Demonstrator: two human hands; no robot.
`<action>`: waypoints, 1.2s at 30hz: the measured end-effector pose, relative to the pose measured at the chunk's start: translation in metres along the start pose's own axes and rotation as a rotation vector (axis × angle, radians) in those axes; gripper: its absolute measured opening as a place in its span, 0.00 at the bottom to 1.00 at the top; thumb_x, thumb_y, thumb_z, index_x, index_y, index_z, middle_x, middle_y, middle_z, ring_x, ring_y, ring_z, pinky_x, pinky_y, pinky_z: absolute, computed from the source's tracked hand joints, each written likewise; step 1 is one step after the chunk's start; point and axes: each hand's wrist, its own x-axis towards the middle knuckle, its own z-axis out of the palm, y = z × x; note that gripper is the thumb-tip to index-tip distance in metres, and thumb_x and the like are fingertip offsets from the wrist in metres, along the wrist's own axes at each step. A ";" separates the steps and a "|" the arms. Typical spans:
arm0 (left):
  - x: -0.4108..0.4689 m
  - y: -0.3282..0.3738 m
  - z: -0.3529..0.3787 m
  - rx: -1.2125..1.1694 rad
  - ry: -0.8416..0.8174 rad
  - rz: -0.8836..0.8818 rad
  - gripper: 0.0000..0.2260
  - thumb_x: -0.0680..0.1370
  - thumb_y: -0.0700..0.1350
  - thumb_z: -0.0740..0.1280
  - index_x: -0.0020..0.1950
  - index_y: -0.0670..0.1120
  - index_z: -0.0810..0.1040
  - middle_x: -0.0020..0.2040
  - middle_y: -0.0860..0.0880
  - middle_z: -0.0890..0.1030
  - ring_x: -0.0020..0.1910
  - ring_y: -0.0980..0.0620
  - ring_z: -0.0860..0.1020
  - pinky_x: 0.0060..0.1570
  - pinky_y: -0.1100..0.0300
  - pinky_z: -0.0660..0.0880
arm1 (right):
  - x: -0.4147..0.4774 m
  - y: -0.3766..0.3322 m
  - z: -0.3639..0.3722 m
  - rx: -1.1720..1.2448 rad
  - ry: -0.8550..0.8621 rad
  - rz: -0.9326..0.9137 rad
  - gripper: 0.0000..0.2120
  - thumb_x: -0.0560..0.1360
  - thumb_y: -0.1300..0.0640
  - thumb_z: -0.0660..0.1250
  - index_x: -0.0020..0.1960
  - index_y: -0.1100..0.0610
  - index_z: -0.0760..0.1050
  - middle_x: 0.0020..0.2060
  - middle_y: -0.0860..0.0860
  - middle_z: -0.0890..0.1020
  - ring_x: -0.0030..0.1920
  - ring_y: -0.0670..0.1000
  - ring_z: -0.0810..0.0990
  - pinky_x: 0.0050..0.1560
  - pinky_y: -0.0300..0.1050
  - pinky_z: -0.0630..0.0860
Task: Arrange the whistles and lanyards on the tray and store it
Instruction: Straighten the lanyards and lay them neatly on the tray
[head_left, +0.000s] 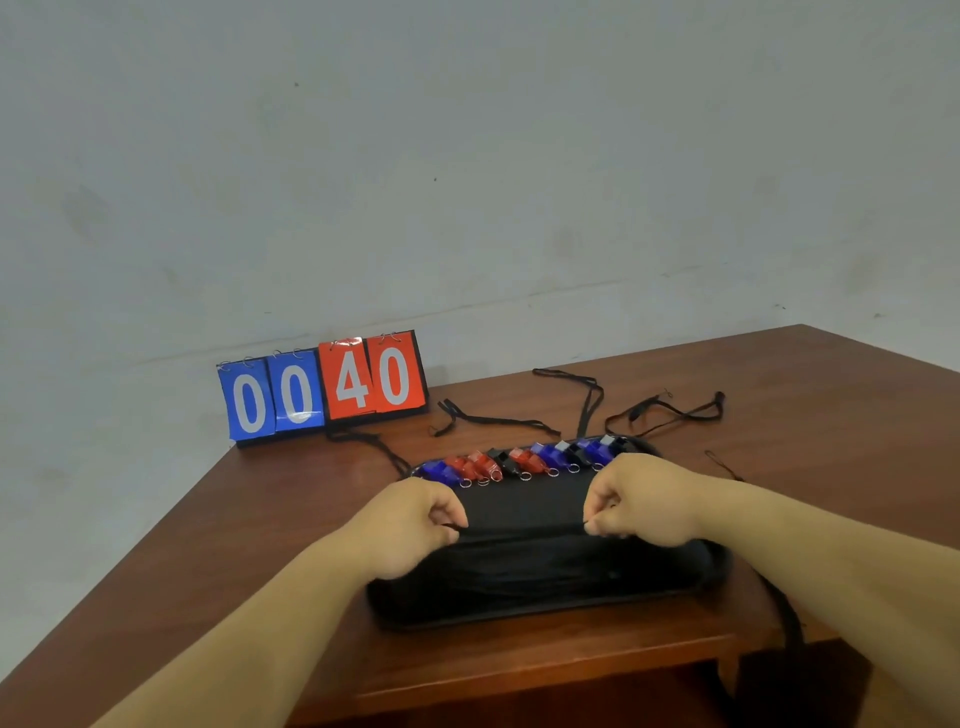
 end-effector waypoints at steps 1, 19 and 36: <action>0.002 -0.001 0.001 0.015 -0.007 0.002 0.06 0.79 0.44 0.72 0.52 0.56 0.84 0.48 0.59 0.84 0.47 0.61 0.82 0.51 0.68 0.76 | 0.002 0.000 0.001 -0.014 -0.015 -0.007 0.04 0.79 0.51 0.70 0.49 0.47 0.84 0.45 0.43 0.84 0.47 0.44 0.83 0.50 0.35 0.76; -0.003 0.010 0.005 0.072 -0.085 0.084 0.11 0.83 0.51 0.65 0.63 0.56 0.83 0.57 0.61 0.81 0.55 0.62 0.78 0.57 0.66 0.72 | 0.001 -0.015 0.006 -0.122 -0.058 -0.097 0.09 0.81 0.49 0.66 0.57 0.49 0.83 0.52 0.41 0.82 0.54 0.42 0.80 0.64 0.44 0.75; -0.006 0.017 0.006 0.080 -0.152 0.058 0.05 0.80 0.54 0.68 0.52 0.57 0.83 0.47 0.58 0.83 0.47 0.59 0.81 0.51 0.63 0.77 | -0.005 -0.014 0.000 -0.144 -0.124 -0.128 0.10 0.80 0.49 0.67 0.59 0.47 0.82 0.50 0.40 0.81 0.52 0.41 0.79 0.59 0.40 0.74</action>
